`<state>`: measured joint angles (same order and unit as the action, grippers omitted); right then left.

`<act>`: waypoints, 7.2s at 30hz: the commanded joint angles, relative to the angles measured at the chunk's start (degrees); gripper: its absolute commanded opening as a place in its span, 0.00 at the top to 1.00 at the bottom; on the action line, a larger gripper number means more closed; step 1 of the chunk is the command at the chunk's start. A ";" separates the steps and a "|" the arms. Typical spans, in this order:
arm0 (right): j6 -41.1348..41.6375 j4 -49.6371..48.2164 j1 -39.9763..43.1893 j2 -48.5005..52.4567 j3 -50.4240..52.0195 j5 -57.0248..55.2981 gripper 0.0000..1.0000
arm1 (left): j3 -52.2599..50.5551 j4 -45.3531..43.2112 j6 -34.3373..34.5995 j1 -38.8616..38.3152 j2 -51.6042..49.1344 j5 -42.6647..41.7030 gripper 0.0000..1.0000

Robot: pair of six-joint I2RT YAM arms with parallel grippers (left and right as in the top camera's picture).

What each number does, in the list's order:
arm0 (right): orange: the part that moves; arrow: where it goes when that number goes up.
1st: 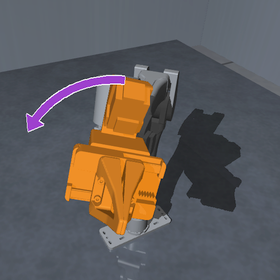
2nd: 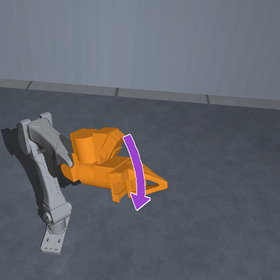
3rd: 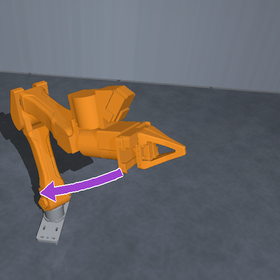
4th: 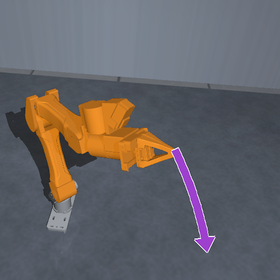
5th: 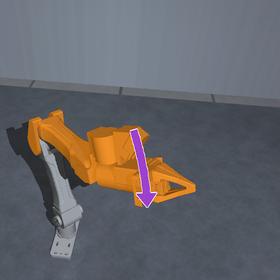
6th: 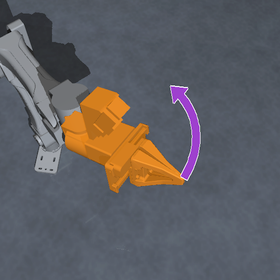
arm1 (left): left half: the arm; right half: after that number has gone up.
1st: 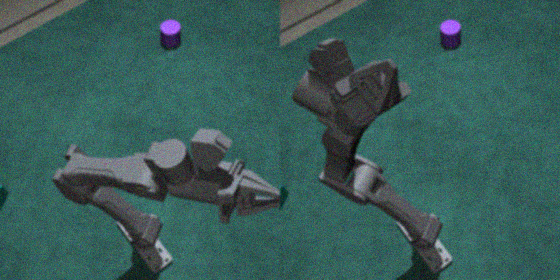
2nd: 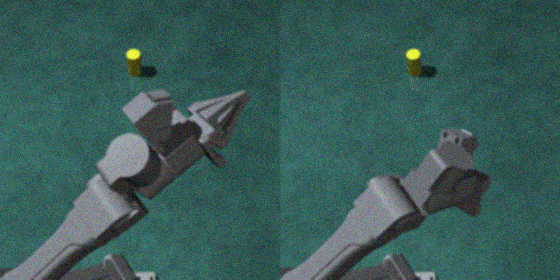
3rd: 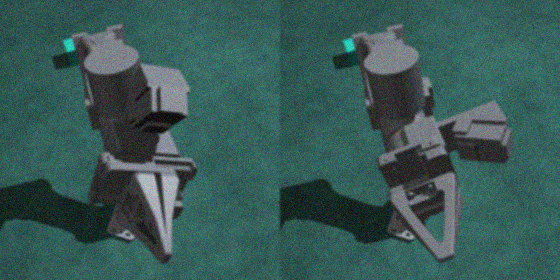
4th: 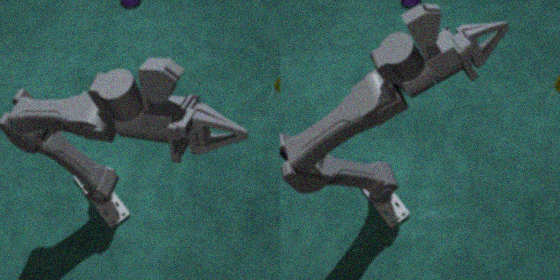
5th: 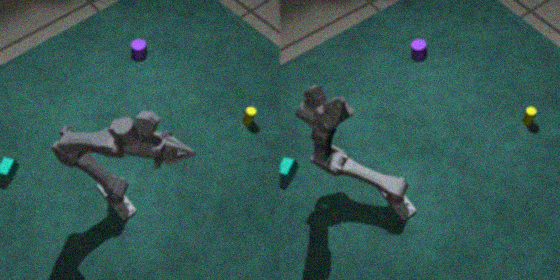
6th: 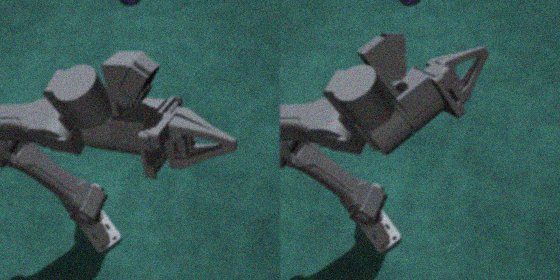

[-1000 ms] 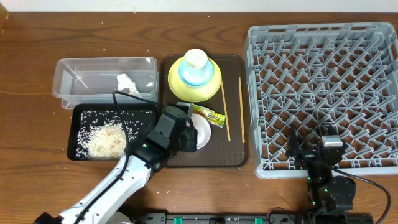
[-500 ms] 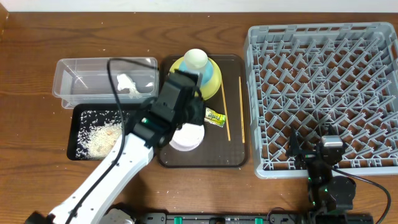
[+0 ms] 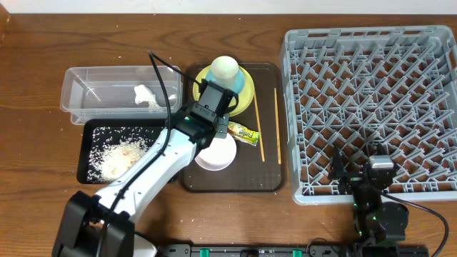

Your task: Sort waste into correct bins and load items into the dishwasher rack

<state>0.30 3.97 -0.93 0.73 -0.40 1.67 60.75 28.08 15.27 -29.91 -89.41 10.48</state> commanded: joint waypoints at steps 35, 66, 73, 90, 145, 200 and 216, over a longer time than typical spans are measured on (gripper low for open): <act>-0.79 0.17 -0.07 -0.02 0.09 0.09 0.01 | 0.50 7.96 0.44 0.63 -10.56 -13.73 0.92; -0.79 0.15 -0.07 0.02 0.09 0.07 0.01 | -0.96 -7.28 -4.17 0.63 -10.62 -18.47 0.50; -0.79 0.17 -0.07 0.02 0.09 0.09 0.01 | -1.53 -7.85 -4.04 0.63 -12.68 -14.93 0.50; -0.79 0.17 -0.07 0.02 0.09 0.09 0.01 | -1.51 -3.67 0.48 2.01 -16.13 4.83 0.58; -0.79 0.17 -0.07 0.02 0.09 0.09 0.01 | -1.68 1.16 51.30 1.86 -14.84 -6.84 0.68; -0.79 0.17 -0.07 0.02 0.09 0.09 0.01 | -1.62 -16.41 48.85 32.79 8.55 -2.23 0.94; -0.79 0.17 -0.07 0.02 0.09 0.09 0.01 | -1.62 5.09 29.07 32.57 8.57 -16.15 0.83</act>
<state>0.30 3.95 -0.93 0.73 -0.40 1.69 59.24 30.63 54.22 2.55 -80.62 -3.64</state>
